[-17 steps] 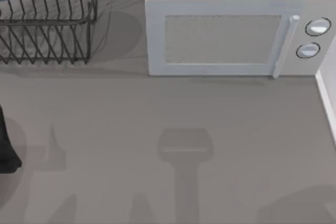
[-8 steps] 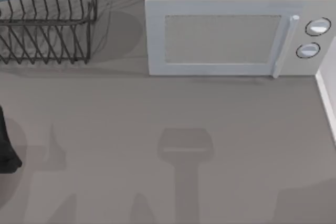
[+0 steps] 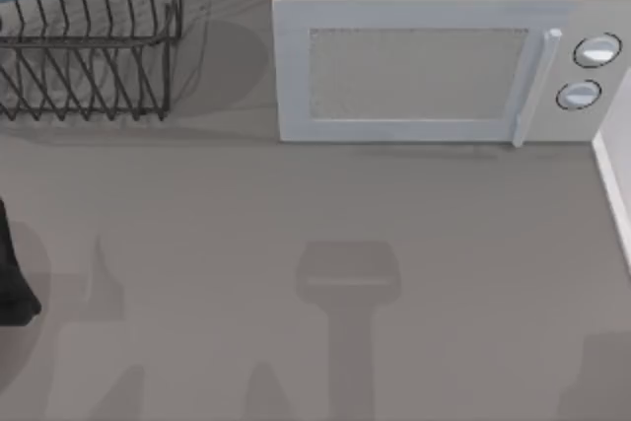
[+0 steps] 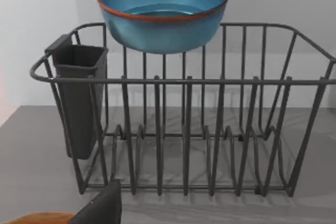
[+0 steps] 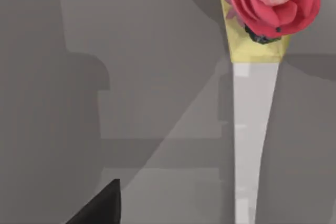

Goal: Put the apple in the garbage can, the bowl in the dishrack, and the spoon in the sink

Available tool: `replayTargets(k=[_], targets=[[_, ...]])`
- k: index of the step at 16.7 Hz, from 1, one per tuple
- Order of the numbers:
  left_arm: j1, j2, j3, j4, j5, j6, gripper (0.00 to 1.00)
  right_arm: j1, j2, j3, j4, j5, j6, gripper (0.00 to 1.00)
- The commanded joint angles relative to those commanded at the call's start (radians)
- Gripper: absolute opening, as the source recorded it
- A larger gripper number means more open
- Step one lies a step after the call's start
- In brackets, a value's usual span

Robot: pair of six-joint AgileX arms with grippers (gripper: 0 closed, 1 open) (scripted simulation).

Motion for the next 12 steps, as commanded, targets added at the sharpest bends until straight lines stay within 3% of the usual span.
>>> replayTargets(k=[4,10,12], targets=[[0.0,0.0,0.0,0.0,0.0,0.0,1.0,0.001,0.086,-0.097,0.179,0.0,0.002,1.0],[0.0,0.0,0.0,0.0,0.0,0.0,1.0,0.002,0.102,-0.114,0.209,0.0,0.003,1.0],[0.0,0.0,0.0,0.0,0.0,0.0,1.0,0.002,0.102,-0.114,0.209,0.0,0.003,0.85]])
